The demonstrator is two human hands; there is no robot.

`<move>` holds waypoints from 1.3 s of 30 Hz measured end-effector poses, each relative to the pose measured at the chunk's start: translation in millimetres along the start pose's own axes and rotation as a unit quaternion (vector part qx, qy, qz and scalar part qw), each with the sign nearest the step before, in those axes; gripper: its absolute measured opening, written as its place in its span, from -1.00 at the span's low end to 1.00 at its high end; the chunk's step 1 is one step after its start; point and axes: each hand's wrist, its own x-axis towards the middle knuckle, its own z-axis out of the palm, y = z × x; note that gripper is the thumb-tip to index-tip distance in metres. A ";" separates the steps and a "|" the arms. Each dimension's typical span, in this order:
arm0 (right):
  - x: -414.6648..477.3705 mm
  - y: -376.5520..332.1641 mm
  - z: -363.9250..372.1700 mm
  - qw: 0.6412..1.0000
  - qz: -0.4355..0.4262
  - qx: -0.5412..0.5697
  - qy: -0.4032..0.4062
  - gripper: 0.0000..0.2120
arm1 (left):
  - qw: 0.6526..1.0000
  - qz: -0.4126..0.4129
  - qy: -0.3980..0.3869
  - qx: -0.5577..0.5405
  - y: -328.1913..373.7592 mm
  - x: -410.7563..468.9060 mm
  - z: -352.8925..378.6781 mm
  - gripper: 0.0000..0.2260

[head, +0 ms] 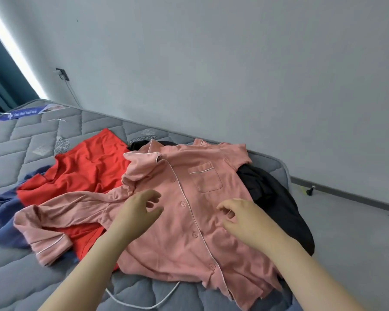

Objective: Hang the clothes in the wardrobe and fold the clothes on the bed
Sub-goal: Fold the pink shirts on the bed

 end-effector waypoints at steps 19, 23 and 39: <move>19.4 -32.2 22.2 1.000 -0.013 0.003 -0.007 -0.70 | 0.987 -0.139 0.046 0.070 -80.7 117.8 -5.2 -0.54; 18.0 -29.8 20.7 1.000 -0.010 -0.007 -0.013 -0.71 | 0.979 -0.193 0.025 0.060 -86.8 124.8 -0.7 -0.52; 24.2 -12.8 17.1 1.000 0.007 0.020 -0.006 -0.72 | 0.976 -0.204 0.026 -0.070 -79.0 116.9 4.0 -0.84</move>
